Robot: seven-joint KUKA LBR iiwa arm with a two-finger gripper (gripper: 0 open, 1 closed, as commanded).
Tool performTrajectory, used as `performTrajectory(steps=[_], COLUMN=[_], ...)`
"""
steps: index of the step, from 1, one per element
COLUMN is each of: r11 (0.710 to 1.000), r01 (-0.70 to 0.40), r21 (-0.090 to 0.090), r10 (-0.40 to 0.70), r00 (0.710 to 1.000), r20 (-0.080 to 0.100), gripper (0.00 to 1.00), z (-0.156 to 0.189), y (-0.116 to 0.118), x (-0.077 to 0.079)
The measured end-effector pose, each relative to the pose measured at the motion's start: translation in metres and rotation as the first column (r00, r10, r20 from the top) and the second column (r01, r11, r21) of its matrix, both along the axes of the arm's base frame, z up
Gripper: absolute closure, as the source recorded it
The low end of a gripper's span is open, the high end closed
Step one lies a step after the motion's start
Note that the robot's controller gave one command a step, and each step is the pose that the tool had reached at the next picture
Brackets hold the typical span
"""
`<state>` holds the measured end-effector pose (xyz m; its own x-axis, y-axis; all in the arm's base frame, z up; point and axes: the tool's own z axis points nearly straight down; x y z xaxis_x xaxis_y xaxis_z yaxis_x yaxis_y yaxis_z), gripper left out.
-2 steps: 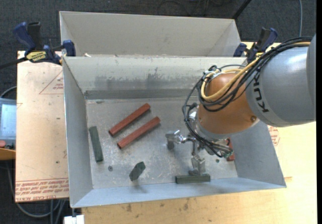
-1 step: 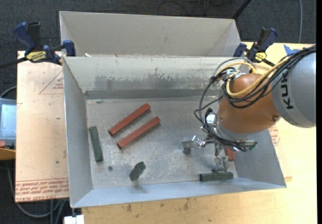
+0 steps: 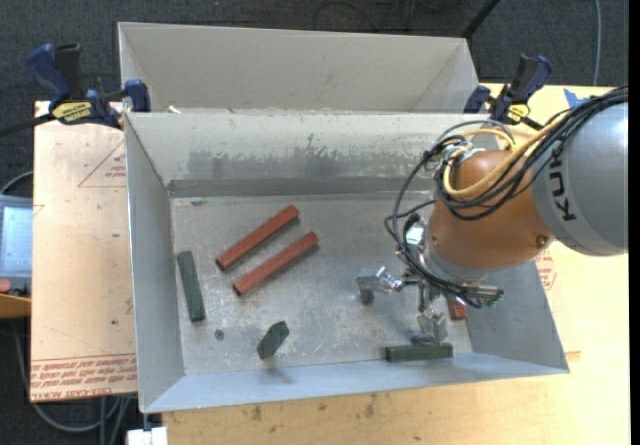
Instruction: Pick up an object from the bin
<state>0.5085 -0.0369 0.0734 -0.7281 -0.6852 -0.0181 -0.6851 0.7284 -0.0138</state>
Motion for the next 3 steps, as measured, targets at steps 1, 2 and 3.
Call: performTrajectory(steps=[1, 2, 3], r11=[0.888, 0.887, 0.887], r01=[-0.460, -0.462, -0.462], r21=[-0.001, 0.000, 0.001], r10=[0.460, 0.462, 0.462], r00=[0.888, 0.887, 0.887], r20=[-0.020, -0.020, -0.020], gripper=[0.00, 1.00, 0.00], z=[-0.0036, -0.0035, -0.0037], y=[-0.0668, -0.0656, -0.0650], x=[0.0004, 0.0006, 0.0005])
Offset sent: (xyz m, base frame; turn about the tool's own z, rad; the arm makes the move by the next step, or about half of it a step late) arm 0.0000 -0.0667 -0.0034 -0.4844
